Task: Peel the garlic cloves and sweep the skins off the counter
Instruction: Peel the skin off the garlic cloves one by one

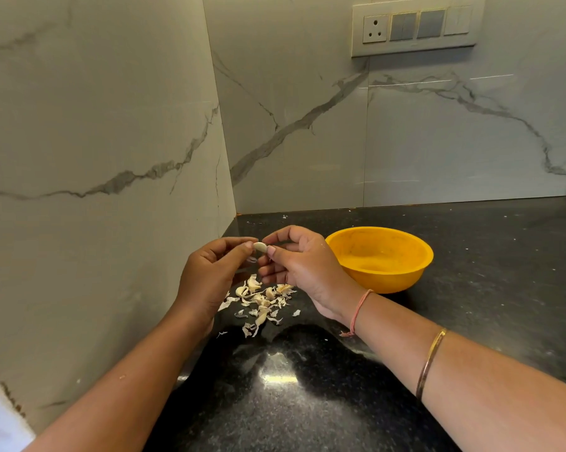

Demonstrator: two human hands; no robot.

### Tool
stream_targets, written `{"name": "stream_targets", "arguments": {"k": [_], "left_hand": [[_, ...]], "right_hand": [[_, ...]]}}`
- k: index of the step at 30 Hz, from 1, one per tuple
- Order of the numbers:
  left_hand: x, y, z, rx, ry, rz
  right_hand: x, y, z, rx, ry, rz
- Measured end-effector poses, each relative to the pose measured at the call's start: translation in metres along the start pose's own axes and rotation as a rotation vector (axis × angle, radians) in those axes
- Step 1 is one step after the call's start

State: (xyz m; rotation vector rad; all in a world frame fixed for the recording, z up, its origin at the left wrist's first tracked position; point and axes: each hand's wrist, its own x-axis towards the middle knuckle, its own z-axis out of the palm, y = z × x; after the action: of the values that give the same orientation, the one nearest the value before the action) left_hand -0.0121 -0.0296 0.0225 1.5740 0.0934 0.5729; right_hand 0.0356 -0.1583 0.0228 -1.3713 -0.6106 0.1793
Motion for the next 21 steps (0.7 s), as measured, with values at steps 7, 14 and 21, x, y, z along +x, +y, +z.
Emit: {"name": "stream_targets", "arguments": {"k": [7,14,21], "left_hand": [[0.0019,-0.0027,-0.0013,0.021,0.035,0.033],[0.0019,-0.0024,-0.0012,-0.029,0.04,0.024],[0.002,-0.0034,0.0004,0.045,0.031,0.046]], "right_hand": [[0.0007,-0.0013,0.0006,-0.018,0.013,0.03],[-0.0023,0.0077,0.0005,-0.832,-0.014,-0.333],[-0.0044,0.0041,-0.0019,-1.057,-0.025,-0.46]]}}
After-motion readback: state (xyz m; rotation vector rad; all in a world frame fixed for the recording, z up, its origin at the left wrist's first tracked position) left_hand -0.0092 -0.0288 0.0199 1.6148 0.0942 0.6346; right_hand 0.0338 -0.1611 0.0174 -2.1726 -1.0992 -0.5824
